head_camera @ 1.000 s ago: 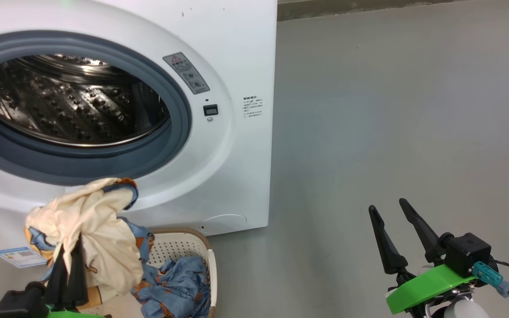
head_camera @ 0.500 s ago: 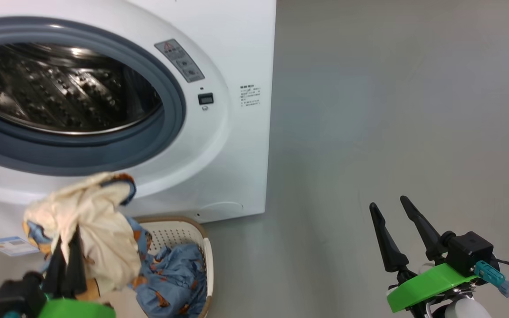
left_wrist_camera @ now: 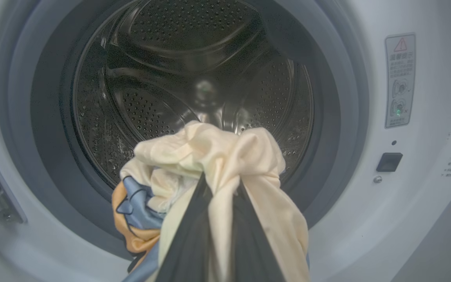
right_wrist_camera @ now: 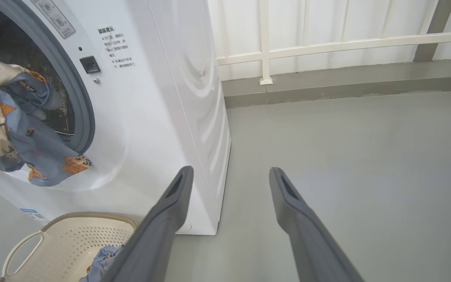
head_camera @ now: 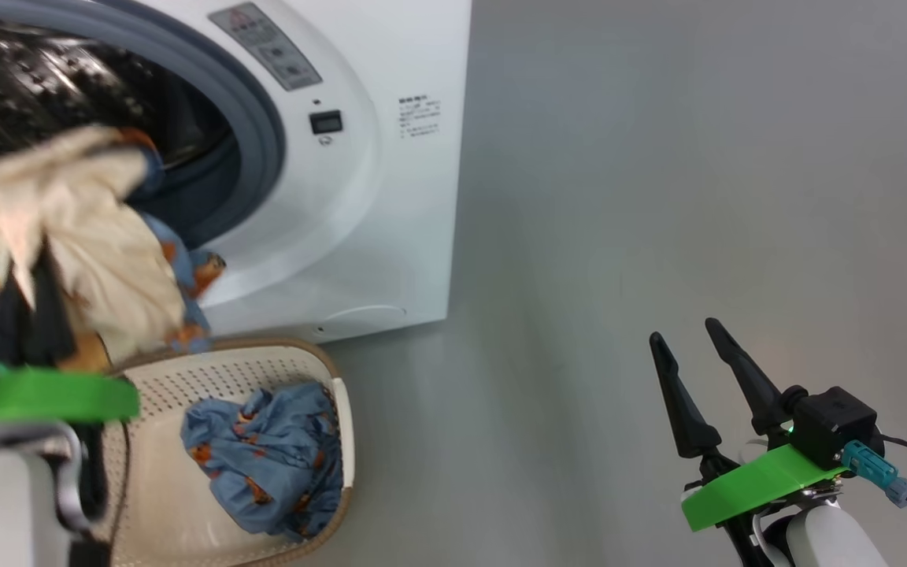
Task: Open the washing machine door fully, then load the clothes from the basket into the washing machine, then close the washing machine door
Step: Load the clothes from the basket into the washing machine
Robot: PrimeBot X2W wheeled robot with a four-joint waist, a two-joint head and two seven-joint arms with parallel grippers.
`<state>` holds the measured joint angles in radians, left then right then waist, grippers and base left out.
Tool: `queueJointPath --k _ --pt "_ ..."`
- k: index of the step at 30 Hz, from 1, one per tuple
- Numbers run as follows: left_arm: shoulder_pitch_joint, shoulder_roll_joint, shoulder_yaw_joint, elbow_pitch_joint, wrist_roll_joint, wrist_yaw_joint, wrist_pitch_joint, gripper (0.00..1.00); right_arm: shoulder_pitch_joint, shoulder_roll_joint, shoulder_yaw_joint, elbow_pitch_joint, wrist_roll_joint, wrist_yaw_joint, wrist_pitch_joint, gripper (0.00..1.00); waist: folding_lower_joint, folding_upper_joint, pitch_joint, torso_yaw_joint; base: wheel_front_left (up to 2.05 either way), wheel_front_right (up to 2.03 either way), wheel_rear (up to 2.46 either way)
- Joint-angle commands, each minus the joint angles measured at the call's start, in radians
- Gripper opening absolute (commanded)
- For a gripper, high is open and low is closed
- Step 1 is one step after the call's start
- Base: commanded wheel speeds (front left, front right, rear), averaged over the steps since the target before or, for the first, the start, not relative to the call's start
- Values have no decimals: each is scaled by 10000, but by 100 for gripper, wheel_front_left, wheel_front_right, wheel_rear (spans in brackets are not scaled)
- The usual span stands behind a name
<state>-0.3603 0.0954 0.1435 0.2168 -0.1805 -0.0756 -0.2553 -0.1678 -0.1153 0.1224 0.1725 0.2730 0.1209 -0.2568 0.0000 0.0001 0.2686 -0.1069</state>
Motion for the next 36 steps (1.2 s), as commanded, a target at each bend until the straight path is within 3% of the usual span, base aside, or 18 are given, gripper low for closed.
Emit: queueJointPath --k 1,9,29,36 --pt "-692 478 334 -17 176 -51 -64 0 -169 15 247 -265 -149 98 -49 100 0 -1 362 -249 0 0 0" --pt "-2535 1034 330 986 301 -187 -64 0 -475 22 258 -392 -136 98 -49 100 0 -1 1020 -390 0 0 0" --pt "-7001 2024 -272 4483 376 -385 3 0 -1111 353 383 -612 -68 98 -49 100 0 -1 3983 -684 0 0 0" --pt "-8271 2508 -495 4932 811 -139 -55 0 -1131 516 589 -588 85 98 -49 100 0 -1 4472 -1005 0 0 0"
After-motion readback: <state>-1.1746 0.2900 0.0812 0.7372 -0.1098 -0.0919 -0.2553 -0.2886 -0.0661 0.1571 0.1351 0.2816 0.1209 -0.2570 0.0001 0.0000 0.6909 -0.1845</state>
